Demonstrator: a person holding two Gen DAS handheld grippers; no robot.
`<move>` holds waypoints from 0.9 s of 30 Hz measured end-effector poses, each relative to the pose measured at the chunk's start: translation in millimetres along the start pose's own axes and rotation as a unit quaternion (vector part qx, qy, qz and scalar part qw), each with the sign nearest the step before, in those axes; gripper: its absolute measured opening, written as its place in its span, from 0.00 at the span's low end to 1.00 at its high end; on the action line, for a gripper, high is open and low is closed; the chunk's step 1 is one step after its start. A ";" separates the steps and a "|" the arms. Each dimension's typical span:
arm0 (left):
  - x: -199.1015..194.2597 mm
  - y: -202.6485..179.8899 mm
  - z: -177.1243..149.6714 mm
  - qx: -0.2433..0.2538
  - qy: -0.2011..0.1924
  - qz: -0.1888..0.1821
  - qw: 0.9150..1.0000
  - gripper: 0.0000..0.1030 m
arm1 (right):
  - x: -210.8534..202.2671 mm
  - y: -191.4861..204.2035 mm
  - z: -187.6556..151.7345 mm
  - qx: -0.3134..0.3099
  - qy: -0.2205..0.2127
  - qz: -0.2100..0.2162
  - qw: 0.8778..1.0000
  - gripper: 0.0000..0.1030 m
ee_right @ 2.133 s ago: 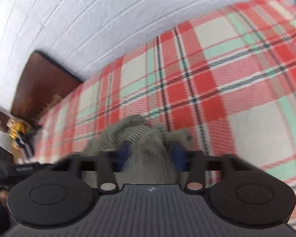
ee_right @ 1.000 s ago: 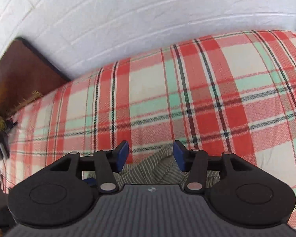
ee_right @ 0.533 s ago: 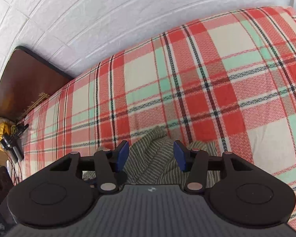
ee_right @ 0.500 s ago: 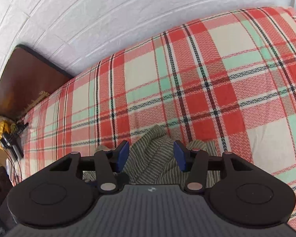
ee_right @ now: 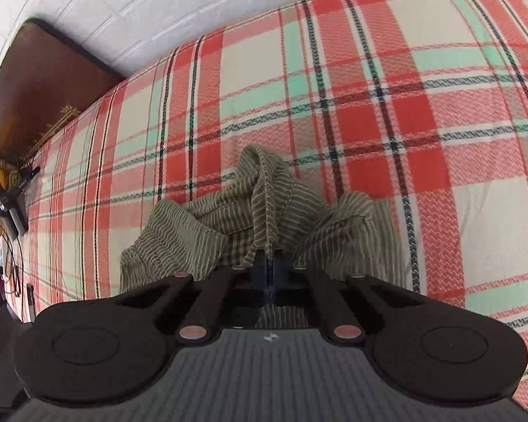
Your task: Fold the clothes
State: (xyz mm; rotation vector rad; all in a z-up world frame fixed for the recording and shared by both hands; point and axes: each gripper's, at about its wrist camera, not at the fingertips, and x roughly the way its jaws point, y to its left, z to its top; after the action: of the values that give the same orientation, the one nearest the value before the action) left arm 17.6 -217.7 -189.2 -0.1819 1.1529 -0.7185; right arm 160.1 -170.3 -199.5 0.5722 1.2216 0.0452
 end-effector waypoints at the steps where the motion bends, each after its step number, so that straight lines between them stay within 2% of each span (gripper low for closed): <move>1: -4.0 1.7 0.8 -0.005 -0.002 -0.004 1.000 0.27 | -1.4 -3.0 -2.0 0.002 -0.003 0.005 1.000 0.03; 7: -19.7 18.2 16.6 -0.043 -0.021 -0.005 0.999 0.28 | -9.9 -20.9 -14.1 0.014 -0.024 0.035 0.999 0.03; 14: 12.2 11.7 25.4 -0.031 0.021 -0.027 0.999 0.29 | -18.3 -42.2 -29.2 0.048 -0.050 0.079 0.994 0.03; 15: 17.0 10.1 24.0 -0.026 0.028 -0.030 0.999 0.30 | -19.5 -45.5 -30.6 0.059 -0.055 0.087 0.993 0.03; 16: 21.7 8.5 22.5 -0.022 0.033 -0.032 0.999 0.36 | -20.6 -49.0 -32.0 0.070 -0.060 0.093 0.991 0.03; 19: 28.0 6.4 18.3 -0.020 0.033 -0.027 0.999 0.46 | -21.5 -57.8 -35.1 0.098 -0.070 0.103 0.987 0.03; 27: 29.6 12.9 13.6 -0.039 0.036 -0.032 0.998 0.50 | -17.9 -70.6 -42.0 0.153 -0.092 0.127 0.976 0.03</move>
State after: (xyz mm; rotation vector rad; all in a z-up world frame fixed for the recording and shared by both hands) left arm 41.3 -228.8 -212.6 -0.2619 1.2505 -0.7415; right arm 97.2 -220.4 -223.9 0.9792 0.9740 0.0194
